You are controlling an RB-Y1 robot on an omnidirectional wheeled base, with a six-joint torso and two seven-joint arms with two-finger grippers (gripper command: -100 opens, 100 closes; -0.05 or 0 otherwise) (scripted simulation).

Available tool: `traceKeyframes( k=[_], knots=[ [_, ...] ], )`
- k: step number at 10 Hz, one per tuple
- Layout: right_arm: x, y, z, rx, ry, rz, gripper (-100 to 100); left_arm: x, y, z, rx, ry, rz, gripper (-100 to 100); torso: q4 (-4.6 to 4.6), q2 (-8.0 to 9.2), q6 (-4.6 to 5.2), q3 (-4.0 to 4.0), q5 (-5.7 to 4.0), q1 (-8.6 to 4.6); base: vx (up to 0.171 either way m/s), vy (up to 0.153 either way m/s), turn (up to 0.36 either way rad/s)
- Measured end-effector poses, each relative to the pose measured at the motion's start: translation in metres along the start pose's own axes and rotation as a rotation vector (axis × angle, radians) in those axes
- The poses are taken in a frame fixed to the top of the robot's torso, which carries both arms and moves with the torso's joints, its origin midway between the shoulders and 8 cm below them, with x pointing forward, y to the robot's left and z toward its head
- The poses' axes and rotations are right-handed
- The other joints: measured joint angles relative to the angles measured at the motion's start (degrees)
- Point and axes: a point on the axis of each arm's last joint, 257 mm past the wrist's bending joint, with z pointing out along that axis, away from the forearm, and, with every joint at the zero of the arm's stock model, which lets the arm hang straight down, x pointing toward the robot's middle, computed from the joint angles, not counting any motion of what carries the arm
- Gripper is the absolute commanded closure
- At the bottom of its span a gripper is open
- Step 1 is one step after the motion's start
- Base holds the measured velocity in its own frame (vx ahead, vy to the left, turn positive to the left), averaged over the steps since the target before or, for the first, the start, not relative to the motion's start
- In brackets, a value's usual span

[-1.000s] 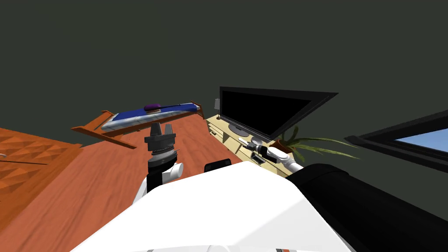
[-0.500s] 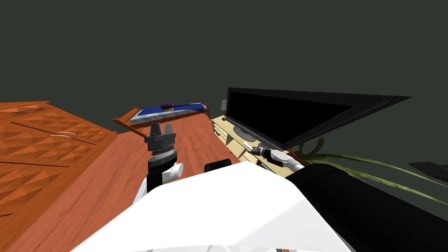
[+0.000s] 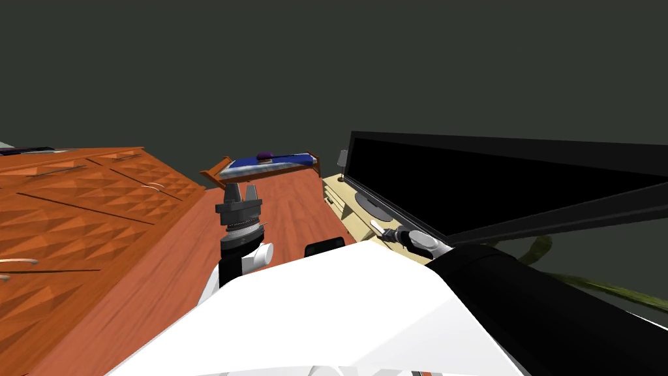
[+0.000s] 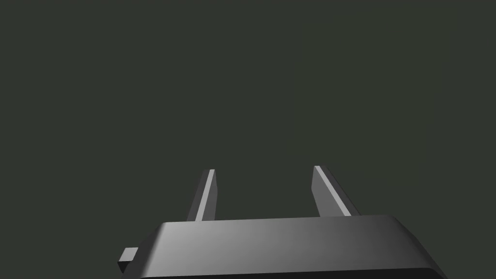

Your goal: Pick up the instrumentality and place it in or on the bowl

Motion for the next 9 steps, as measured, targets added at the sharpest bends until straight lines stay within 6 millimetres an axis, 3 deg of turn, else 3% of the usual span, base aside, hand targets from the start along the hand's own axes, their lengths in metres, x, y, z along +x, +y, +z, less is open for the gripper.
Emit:
traceKeyframes(
  k=[4,7,9],
  knots=[
    [0.073,-0.016,-0.01,0.018,0.163,0.006,-100,0.0,0.0,0.0,0.0,0.0,0.0,0,-0.02,-0.14,-0.05,-0.07,0.0,-0.04,0.093,-0.031,0.188],
    [0.127,-0.004,-0.02,0.017,0.273,0.012,-100,0.0,0.0,0.0,0.0,0.0,0.0,0,-0.02,-0.1,-0.01,-0.05,0.0,-0.01,0.09,-0.03,0.149],
    [0.15,-0.004,-0.027,0.016,0.325,0.017,-100,0.0,0.0,0.0,0.0,0.0,0.0,0,0.01,0.02,0.0,0.01,0.02,0.08,0.069,-0.012,0.15]
  ],
)
